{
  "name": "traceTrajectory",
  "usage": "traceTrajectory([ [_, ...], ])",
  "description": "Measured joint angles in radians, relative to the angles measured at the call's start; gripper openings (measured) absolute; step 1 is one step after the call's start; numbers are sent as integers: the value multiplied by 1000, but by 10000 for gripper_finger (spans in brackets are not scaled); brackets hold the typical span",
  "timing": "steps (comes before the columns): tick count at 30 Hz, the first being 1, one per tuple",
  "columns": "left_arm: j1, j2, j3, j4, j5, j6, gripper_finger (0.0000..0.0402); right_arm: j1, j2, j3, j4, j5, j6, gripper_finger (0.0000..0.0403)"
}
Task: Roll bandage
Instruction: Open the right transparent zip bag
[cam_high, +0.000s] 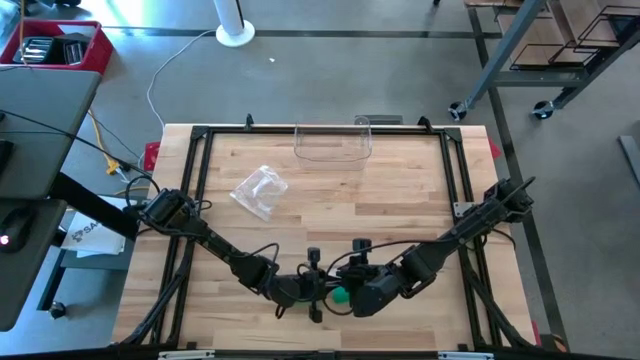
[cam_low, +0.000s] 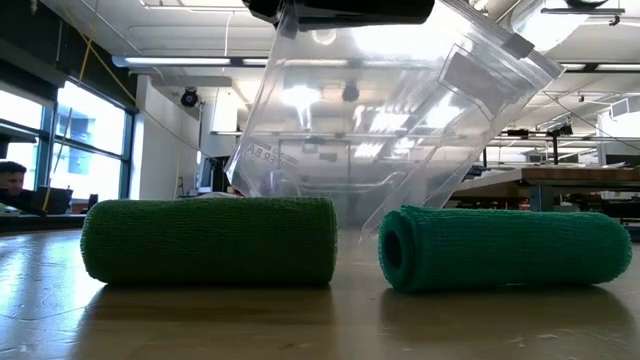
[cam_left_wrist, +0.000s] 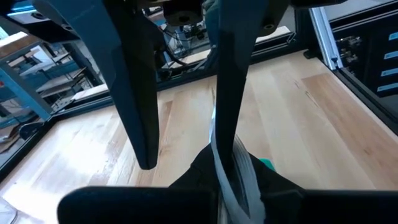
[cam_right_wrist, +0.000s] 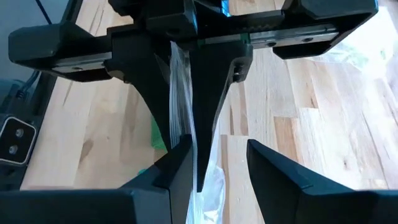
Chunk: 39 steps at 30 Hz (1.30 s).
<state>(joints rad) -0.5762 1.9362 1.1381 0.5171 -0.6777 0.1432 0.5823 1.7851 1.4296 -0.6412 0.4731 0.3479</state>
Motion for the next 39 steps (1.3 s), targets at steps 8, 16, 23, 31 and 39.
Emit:
traceTrajectory([
  [8, 0, 0, 0, 16, 38, 0, 4, 1, 0, -1, -7, -10, -56, 142],
  [16, 2, 0, 0, 39, 89, -8, 4, 4, 1, -4, 50, -24, -200, 156],
  [23, 5, -1, 0, 70, 98, -19, 50, -6, 3, -6, 79, -16, -221, 200],
  [31, 2, -11, 8, 166, 100, 7, 113, -9, 8, -10, -18, -22, -124, 204],
  [39, -3, -11, 7, 204, 93, 81, 126, -14, 7, -10, -87, -65, 11, 177],
])
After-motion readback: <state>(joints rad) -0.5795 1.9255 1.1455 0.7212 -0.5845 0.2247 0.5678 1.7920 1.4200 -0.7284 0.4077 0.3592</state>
